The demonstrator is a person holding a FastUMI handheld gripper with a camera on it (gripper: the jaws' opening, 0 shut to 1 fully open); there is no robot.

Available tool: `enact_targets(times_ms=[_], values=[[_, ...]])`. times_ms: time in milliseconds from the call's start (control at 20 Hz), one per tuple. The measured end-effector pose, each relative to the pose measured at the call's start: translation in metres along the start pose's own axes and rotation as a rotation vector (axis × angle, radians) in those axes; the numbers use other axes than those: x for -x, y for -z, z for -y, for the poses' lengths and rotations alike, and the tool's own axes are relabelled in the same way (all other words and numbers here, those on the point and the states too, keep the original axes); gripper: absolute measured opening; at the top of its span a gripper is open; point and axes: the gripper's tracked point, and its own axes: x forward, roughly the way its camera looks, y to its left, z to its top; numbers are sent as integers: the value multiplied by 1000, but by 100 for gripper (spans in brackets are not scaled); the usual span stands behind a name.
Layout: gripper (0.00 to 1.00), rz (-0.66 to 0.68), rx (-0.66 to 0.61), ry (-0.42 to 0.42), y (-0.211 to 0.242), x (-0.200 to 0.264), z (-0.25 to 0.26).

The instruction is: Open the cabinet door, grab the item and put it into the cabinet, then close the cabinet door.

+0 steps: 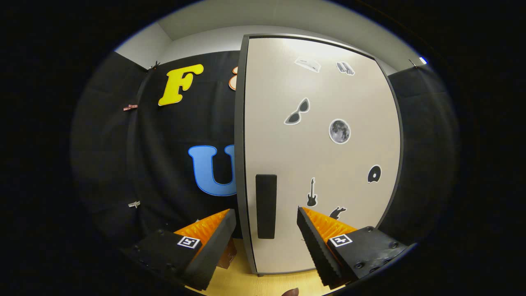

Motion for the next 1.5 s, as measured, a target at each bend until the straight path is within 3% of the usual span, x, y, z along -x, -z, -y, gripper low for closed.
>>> enact_targets(times_ms=[350,650,800,1500], values=[[96,-24,-14,-26,23,-44,-8],[37,-19,-28,3,19,-56,3],[24,-34,0,-15,20,-57,4],[24,-77,-36,-86,19,-12,13]])
